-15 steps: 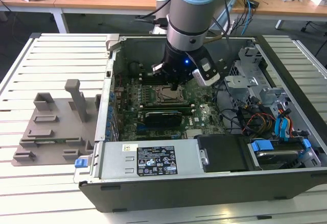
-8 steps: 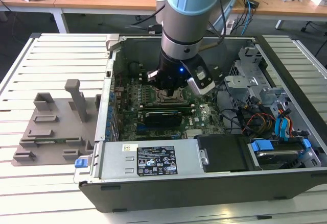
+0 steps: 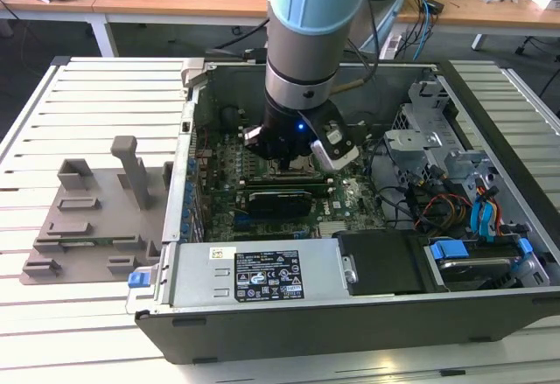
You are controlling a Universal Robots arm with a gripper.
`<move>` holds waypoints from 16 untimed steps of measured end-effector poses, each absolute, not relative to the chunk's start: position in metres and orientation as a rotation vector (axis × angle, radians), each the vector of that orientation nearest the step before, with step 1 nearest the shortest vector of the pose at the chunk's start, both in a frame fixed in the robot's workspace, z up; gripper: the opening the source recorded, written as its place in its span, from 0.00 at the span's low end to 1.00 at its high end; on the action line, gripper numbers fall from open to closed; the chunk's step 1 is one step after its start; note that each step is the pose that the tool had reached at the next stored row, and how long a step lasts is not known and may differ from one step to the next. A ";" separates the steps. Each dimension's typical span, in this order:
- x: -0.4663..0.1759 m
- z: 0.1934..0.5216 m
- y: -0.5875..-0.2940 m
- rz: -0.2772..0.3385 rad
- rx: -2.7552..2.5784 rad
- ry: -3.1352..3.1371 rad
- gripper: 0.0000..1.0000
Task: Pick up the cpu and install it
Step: 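Install the second cpu locking lever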
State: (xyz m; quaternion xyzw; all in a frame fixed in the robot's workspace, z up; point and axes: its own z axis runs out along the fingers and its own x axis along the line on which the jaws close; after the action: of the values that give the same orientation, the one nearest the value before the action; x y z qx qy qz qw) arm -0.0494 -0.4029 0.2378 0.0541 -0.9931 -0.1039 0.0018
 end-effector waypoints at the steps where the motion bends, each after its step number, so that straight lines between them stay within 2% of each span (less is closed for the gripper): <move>1: -0.051 0.234 -0.403 -0.326 0.170 -3.117 0.11; 12: -0.067 0.213 -0.401 -0.326 0.170 -3.116 0.11; 16: -0.078 0.198 -0.380 -0.328 0.170 -3.116 0.11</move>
State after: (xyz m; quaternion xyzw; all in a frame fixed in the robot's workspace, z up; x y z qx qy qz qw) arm -0.0776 -0.3804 0.1981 0.0541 -0.9931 -0.1044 0.0018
